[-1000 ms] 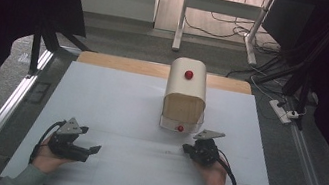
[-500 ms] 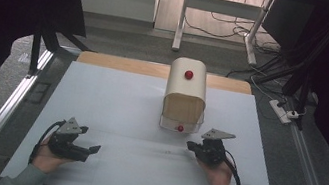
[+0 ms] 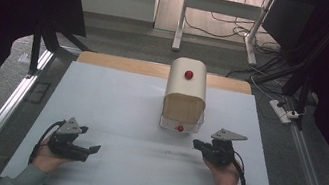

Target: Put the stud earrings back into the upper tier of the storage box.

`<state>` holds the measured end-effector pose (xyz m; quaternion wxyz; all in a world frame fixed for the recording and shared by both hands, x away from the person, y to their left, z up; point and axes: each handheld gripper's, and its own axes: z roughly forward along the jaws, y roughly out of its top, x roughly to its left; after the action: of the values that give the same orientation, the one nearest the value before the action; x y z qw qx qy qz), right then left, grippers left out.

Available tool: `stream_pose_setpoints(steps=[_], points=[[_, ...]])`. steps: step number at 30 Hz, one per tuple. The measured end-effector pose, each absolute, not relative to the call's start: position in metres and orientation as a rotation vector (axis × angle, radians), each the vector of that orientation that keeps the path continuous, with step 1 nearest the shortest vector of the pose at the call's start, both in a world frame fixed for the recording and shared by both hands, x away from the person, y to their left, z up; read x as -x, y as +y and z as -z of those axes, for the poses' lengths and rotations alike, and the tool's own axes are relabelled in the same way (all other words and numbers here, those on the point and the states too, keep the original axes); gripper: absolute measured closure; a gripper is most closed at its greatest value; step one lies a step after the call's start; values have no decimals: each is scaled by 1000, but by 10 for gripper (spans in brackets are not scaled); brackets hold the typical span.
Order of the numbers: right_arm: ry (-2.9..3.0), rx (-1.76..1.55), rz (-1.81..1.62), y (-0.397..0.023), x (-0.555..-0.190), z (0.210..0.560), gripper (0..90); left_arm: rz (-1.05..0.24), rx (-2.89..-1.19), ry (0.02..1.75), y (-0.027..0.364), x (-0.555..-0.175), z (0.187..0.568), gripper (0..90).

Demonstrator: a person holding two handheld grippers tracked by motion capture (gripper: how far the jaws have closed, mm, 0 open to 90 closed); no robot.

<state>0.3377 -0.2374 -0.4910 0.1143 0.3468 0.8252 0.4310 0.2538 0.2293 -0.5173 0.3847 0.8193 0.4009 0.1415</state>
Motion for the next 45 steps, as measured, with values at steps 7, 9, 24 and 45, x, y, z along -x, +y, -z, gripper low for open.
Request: stream_pose_setpoints(steps=[7, 9, 24, 45], points=[[2385, -1011, -1295, -247, -336, 483, 887, -360, -2088, 1022, 230, -254, 517, 150], [2370, -1011, -1304, -249, -336, 480, 887, -361, -2086, 1023, 230, -254, 517, 150], [2274, -1004, -1375, -268, -329, 451, 887, -364, -2081, 1027, 230, -254, 517, 151], [2204, -952, -1476, -263, -334, 418, 886, -364, -2070, 1034, 233, -253, 518, 151]])
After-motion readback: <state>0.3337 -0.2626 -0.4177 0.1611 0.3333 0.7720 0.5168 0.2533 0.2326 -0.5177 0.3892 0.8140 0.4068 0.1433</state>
